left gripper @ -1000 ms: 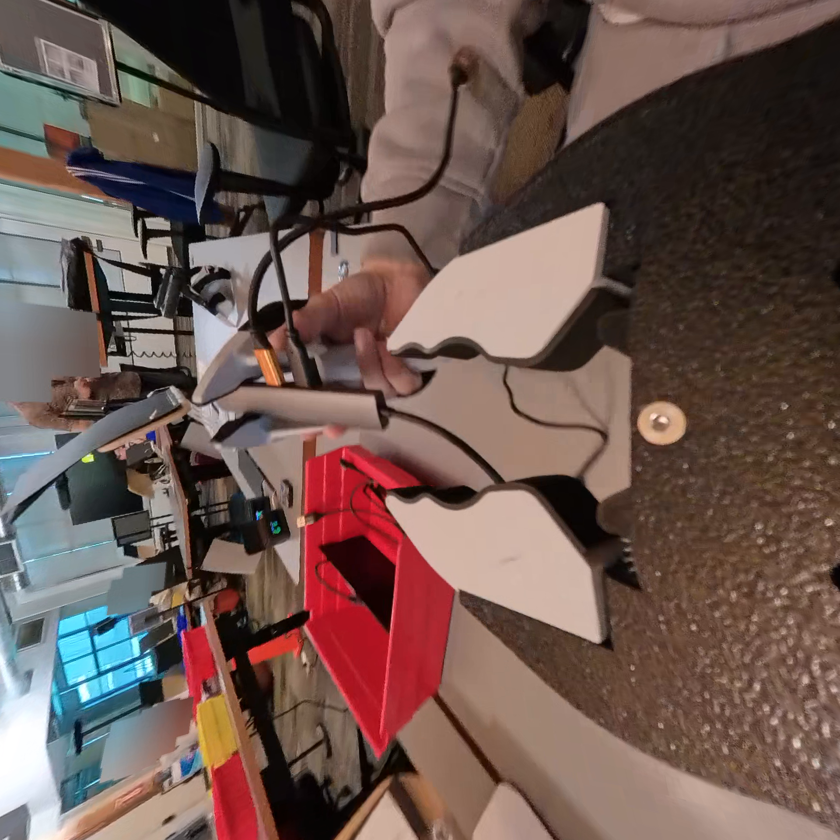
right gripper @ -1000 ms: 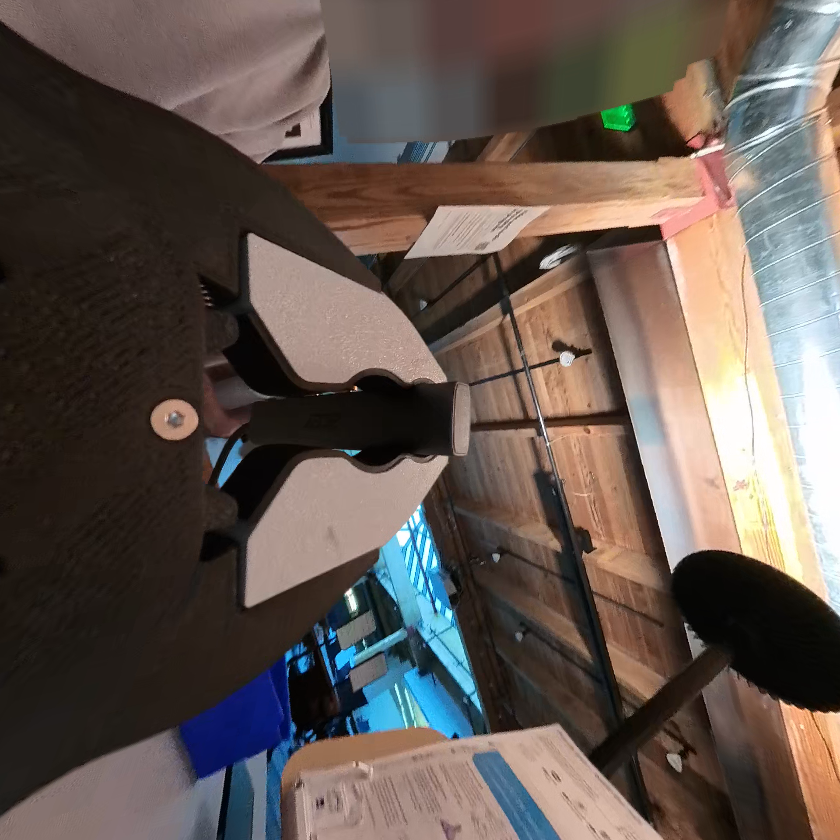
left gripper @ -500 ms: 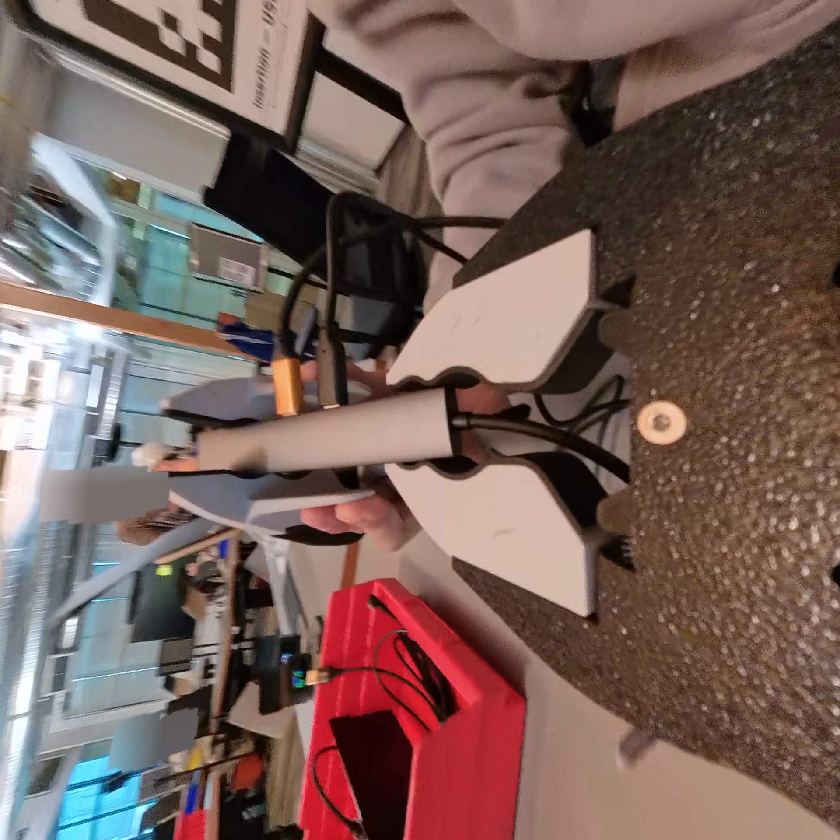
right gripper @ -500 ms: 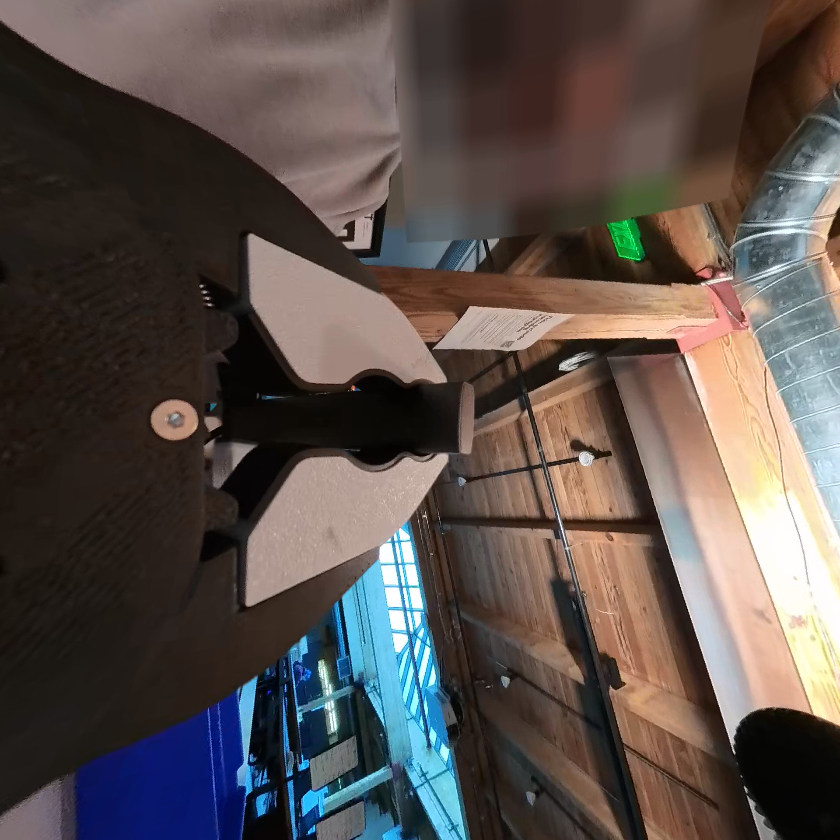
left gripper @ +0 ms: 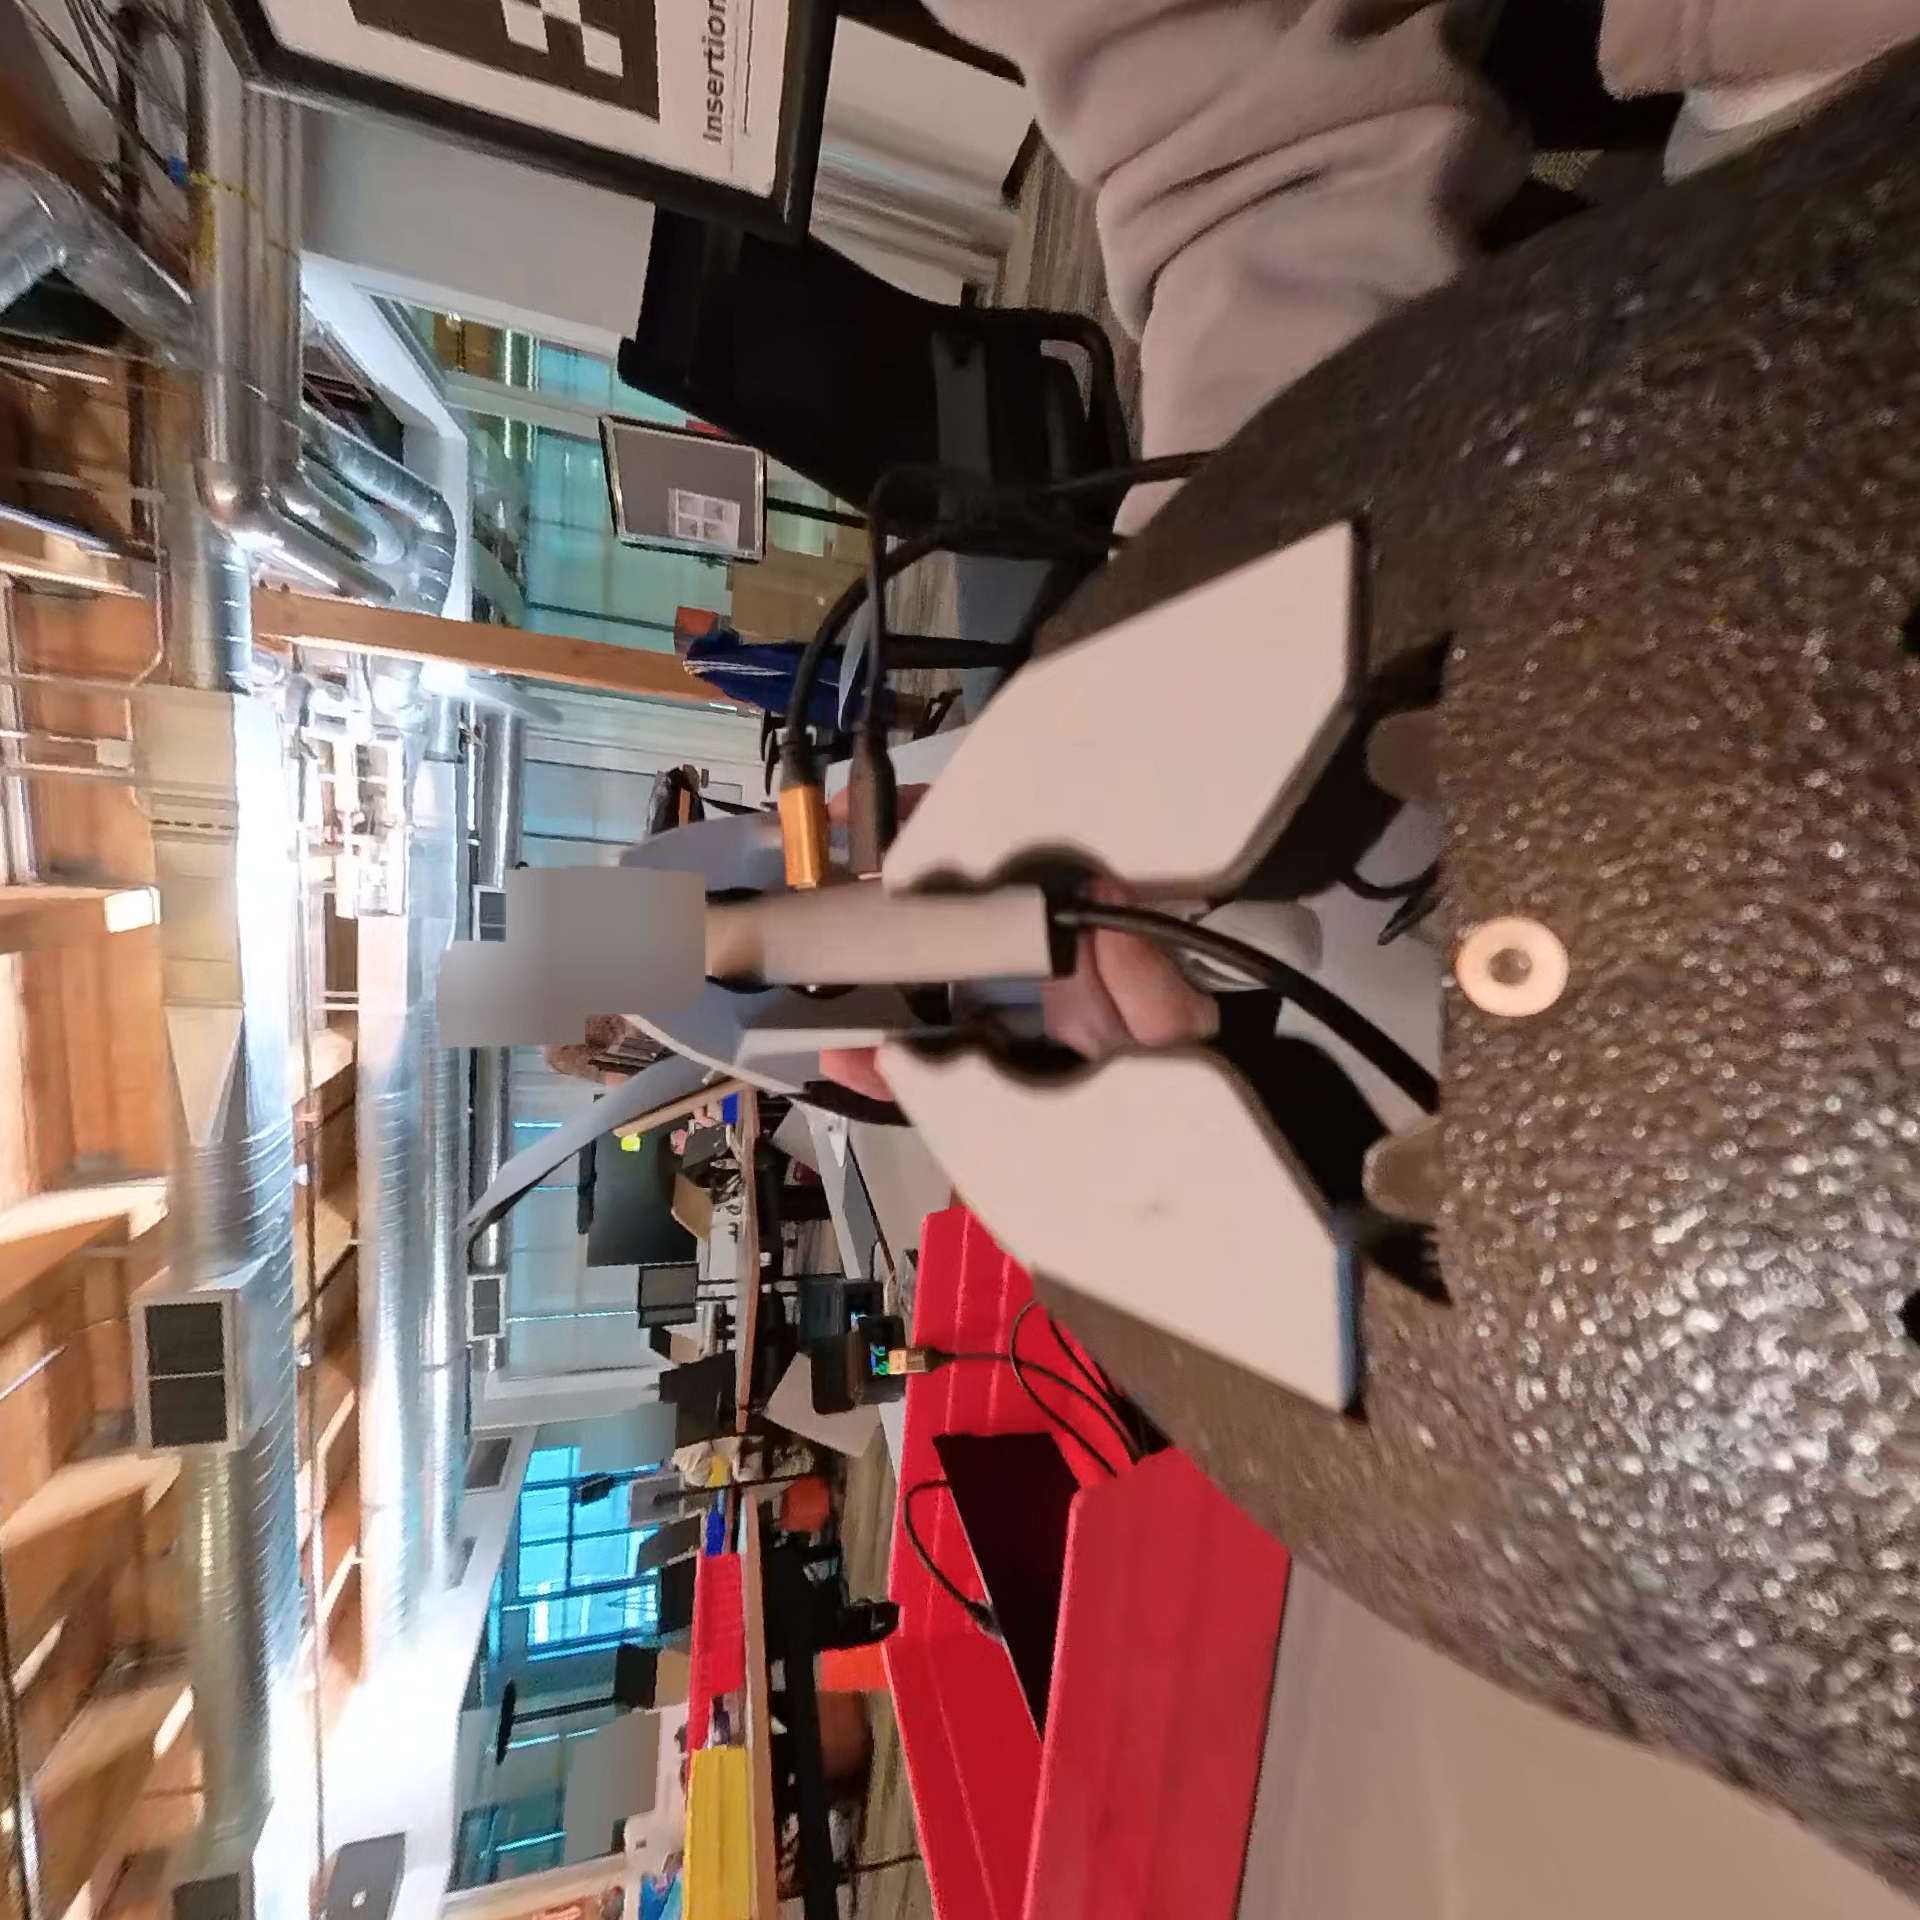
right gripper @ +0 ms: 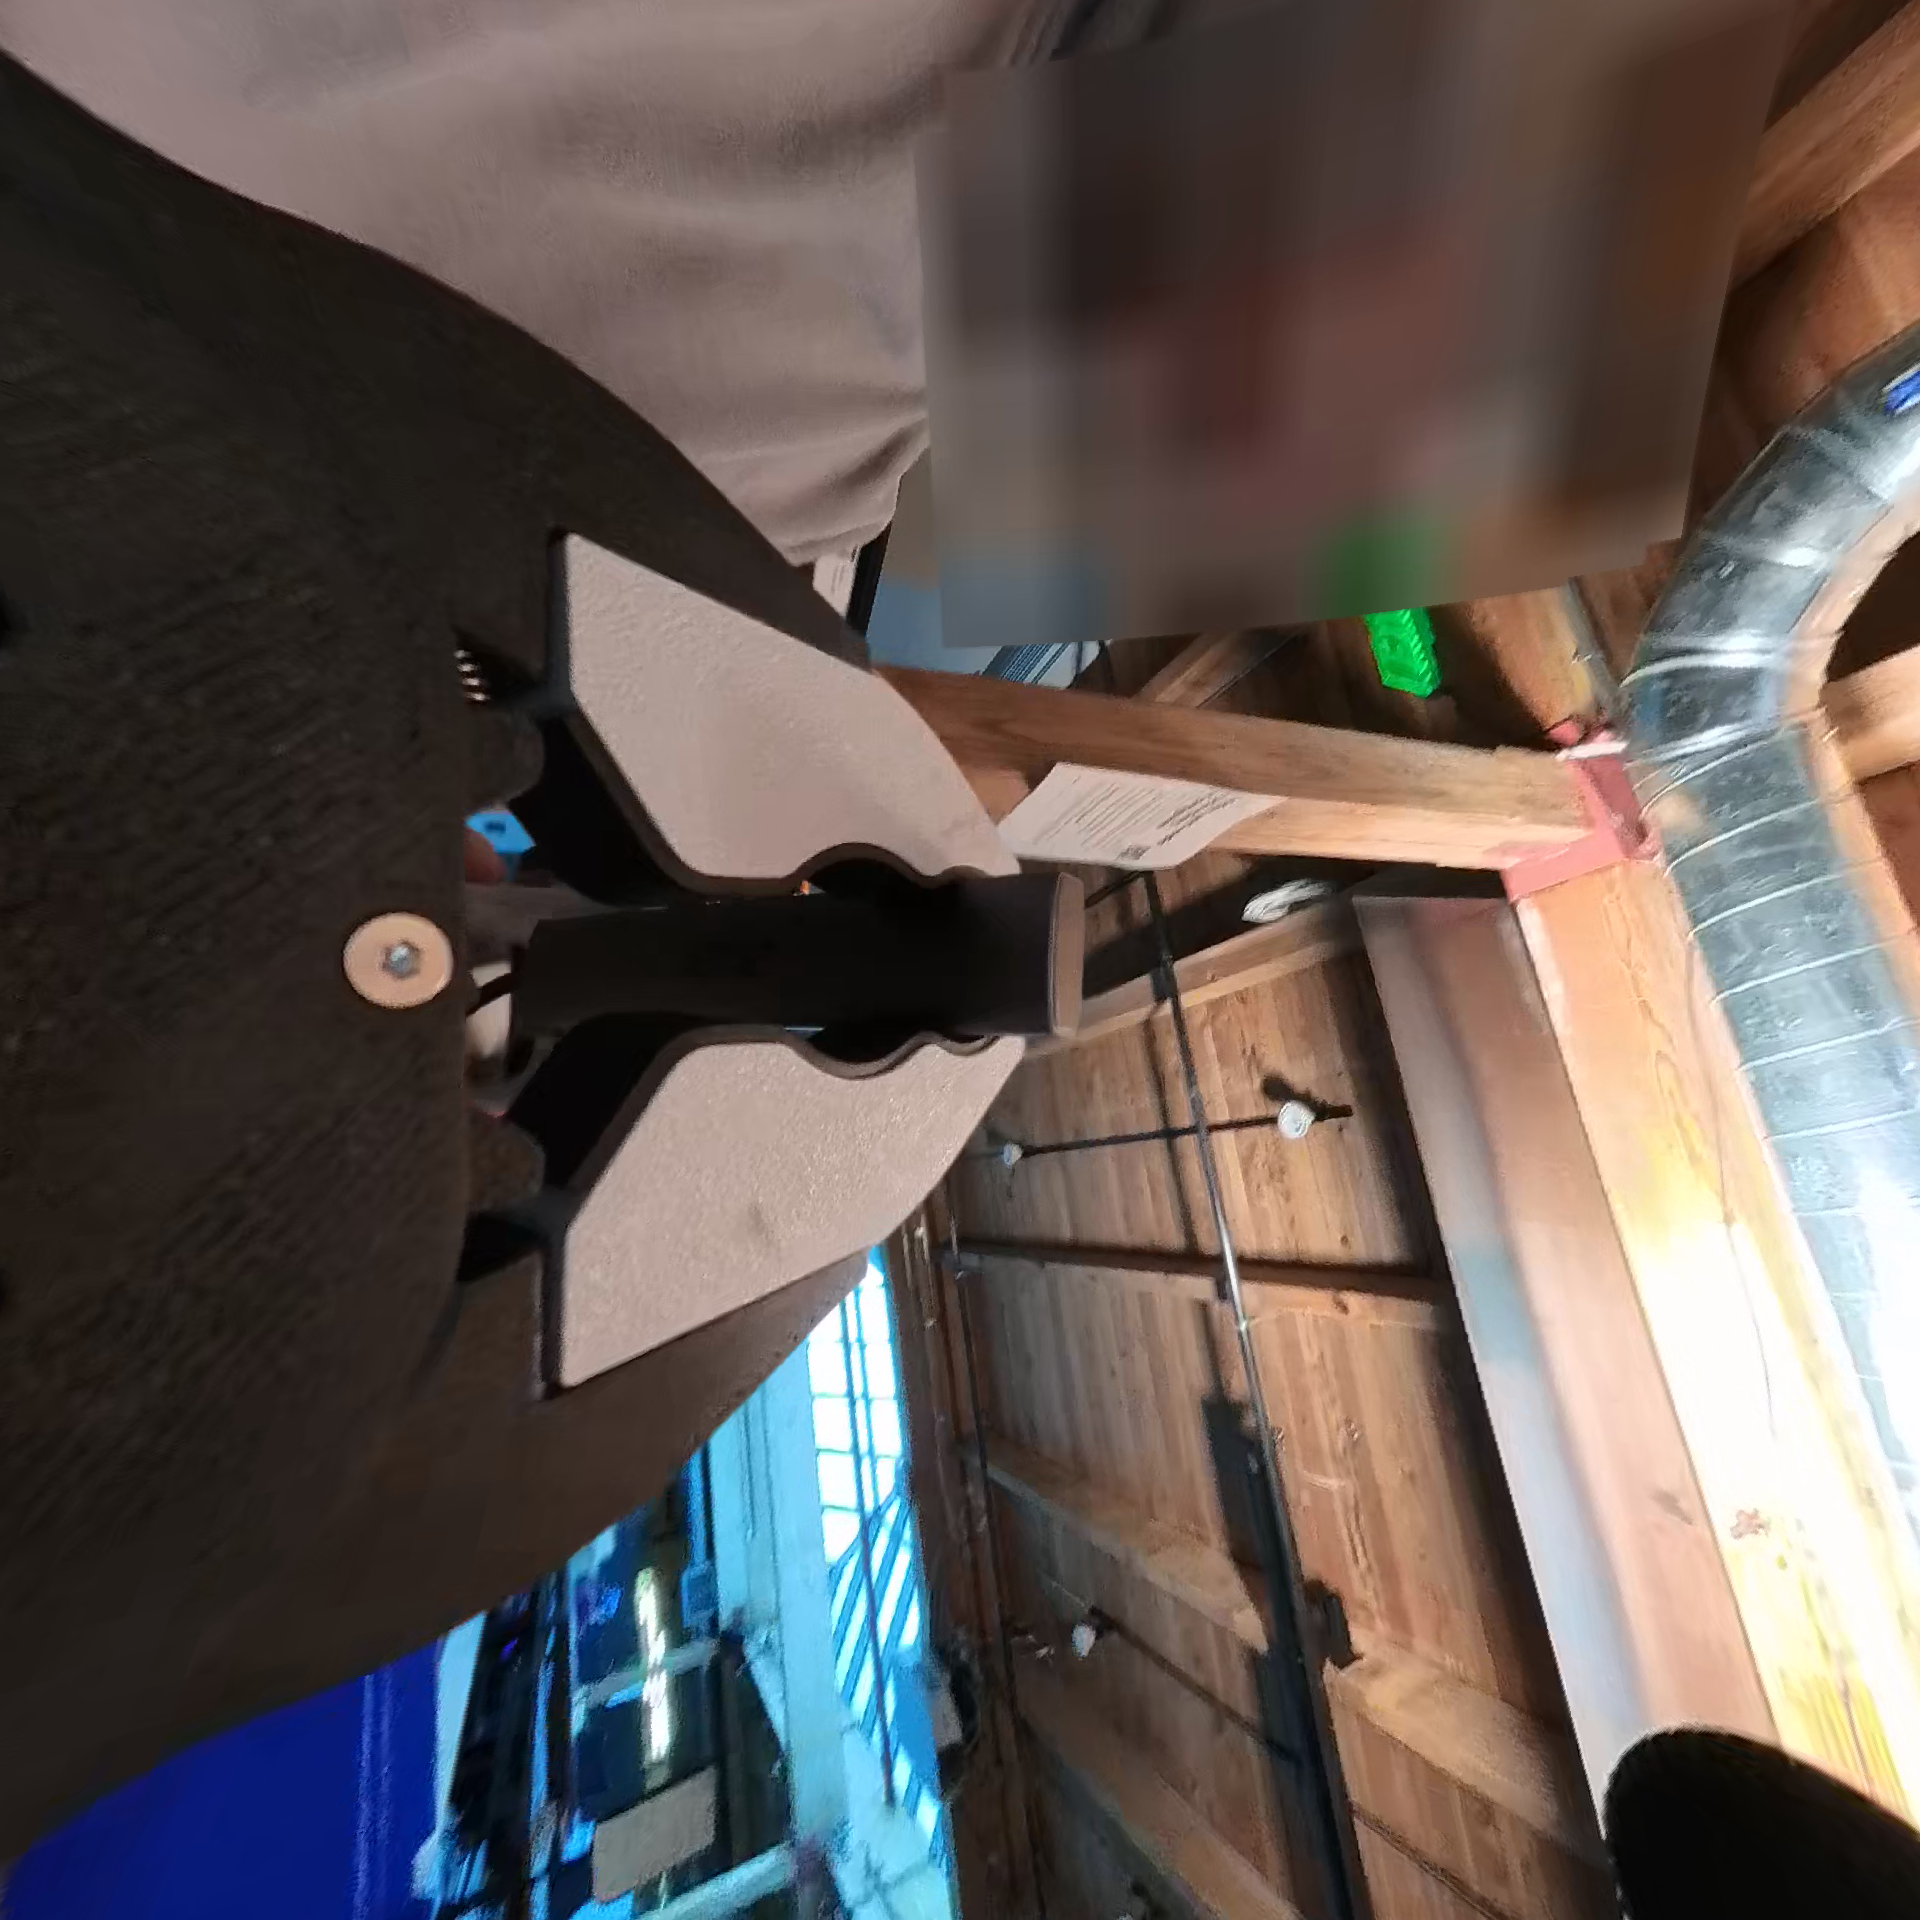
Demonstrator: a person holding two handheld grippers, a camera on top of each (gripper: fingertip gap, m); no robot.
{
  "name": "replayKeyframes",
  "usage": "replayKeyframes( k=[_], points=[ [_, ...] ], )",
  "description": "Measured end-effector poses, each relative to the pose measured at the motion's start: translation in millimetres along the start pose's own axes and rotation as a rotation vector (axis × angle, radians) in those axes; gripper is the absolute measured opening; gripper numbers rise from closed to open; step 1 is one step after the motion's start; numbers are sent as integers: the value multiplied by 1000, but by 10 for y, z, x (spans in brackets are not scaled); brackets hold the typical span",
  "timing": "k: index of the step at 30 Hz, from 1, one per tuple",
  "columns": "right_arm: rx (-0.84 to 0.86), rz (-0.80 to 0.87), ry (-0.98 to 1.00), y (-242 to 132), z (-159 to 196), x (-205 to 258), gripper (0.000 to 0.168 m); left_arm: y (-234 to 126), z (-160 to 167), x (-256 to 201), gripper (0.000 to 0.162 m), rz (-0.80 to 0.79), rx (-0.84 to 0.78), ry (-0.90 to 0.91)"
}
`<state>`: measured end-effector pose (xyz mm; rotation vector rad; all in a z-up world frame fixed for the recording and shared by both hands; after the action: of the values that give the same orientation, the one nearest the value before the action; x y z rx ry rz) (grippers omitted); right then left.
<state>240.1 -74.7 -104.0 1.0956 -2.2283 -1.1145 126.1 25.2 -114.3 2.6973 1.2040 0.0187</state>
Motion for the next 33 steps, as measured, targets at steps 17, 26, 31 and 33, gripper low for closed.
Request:
replayKeyframes(
  k=[17,26,31,33],
  points=[
    [173,293,25,-114,48,-208,26,-106,56,88,23,-179,97,69],
    [837,684,-492,61,-157,-89,46,-406,-185,387,23,-853,534,649],
    [1088,752,-656,297,427,-209,38,-294,-181,342,23,-917,503,665],
    [1102,785,-648,287,545,-253,40,-269,-157,305,23,-923,469,640]
  ],
)
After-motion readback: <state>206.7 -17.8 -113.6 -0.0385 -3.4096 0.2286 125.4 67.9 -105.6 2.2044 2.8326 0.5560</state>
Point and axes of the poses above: each gripper's, where its closed fingertips meet, y out along the fingers, z out of its underside, x = y × z across the jaws, the point moved 8 cm from there along -y, back along the fingers, and after that the axes turned 6 degrees about x, right-handed, at the moved point
